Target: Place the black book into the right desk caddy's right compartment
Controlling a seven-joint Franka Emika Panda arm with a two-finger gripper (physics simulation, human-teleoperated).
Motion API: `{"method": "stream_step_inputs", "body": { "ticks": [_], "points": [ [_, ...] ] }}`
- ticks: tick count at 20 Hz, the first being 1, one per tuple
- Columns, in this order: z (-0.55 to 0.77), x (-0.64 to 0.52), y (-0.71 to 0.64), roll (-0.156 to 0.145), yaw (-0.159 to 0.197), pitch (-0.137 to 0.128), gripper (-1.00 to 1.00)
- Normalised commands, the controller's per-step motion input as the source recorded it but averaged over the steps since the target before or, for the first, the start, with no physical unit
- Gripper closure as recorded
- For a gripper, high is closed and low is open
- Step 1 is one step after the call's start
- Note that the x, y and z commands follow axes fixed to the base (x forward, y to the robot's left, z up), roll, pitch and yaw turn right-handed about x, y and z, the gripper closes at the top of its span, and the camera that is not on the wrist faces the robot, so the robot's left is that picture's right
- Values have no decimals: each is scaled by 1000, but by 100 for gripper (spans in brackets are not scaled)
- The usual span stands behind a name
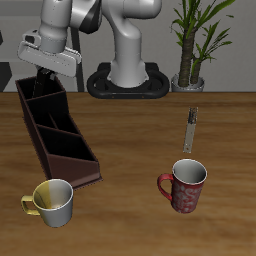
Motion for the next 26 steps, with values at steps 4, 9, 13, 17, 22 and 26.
{"method": "stream_step_inputs", "body": {
  "ticks": [4, 9, 13, 17, 22, 26],
  "points": [
    [-353, 136, -35, -16, -4, 50, 100],
    [-390, 87, -81, -23, -5, 58, 100],
    [-333, 35, -105, -27, -6, 76, 100],
    [-41, -1, -112, -40, -10, 24, -100],
    [79, -8, -19, -14, -28, 0, -100],
    [26, -27, 142, -10, -15, -16, -100]
  ]
}}
